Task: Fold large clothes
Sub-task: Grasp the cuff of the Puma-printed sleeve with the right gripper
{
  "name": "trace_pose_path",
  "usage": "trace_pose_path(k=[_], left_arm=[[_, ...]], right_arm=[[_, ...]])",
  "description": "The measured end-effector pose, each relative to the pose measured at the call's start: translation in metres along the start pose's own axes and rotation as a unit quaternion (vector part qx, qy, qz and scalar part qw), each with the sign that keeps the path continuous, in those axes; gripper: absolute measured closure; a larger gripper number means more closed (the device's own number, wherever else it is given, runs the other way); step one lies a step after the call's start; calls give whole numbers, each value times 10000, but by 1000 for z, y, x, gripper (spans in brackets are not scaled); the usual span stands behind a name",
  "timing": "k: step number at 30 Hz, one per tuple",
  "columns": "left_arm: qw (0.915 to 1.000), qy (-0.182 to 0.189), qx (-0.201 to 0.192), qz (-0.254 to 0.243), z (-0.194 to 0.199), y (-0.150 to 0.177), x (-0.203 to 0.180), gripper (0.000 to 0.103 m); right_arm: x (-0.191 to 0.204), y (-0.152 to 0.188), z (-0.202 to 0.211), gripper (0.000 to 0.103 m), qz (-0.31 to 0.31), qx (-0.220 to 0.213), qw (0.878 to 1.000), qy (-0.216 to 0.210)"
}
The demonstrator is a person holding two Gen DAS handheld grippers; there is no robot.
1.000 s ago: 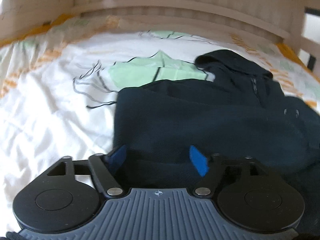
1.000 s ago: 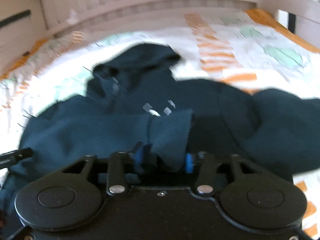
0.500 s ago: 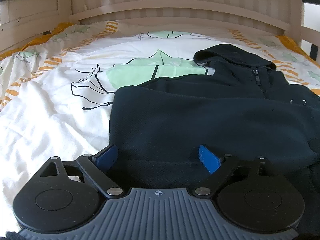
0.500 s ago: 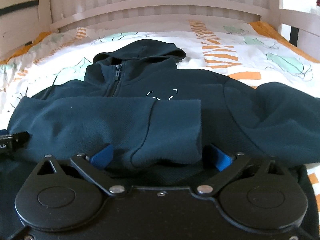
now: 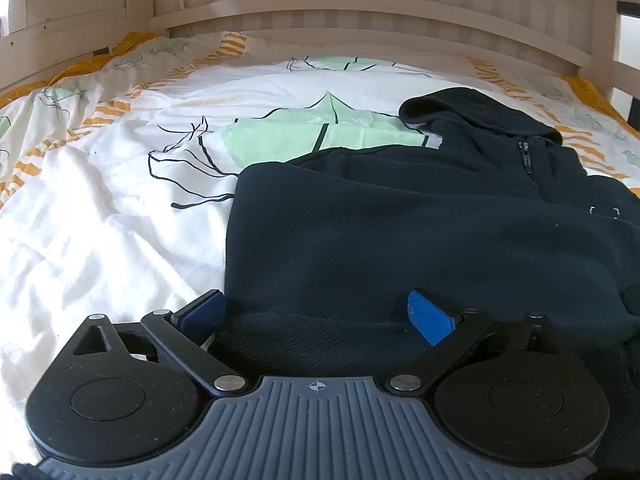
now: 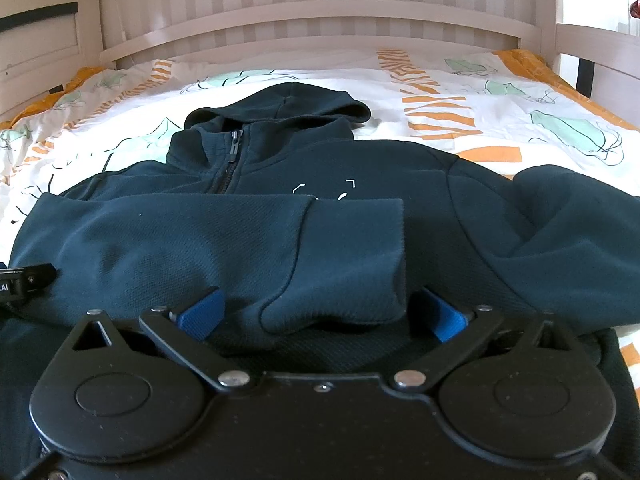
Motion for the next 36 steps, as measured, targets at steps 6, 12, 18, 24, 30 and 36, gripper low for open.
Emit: trace_pose_path(k=[6,12,18,24,30,36], left_arm=[[10000,2,0,4,1,1,0,3],[10000,-56,56,-34,0,-1,0,2],[9998,-3,154,87,-1,-1,2,1],[9990,56,446,68,1,-6,0,4],[9999,-60,147,52,35,-24,-25,16],[9987,377,-339,64,61,-54,-82,16]], right_arm=[[-4,-6,11,1,-138,203,9990,-367],[-31,-12,54,1,-138,396,9970,-653],[-115,-35,74,1,-935,404,9947,-158],[-221,-47,64,1,-2160,371,9727,760],[-290,-31,55,1,-2694,412,9529,1334],[-343,-6,57,1,-3212,519,9265,1892]])
Point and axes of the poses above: each gripper's, at about its wrist camera, not at the fingertips, and z roughly against the way its jaws point, x to its left, y to its underside, the point moved 8 cm from there along -z, roughly the way its jaws point, and after that the axes turned 3 degrees about y, right-handed, at the moved point
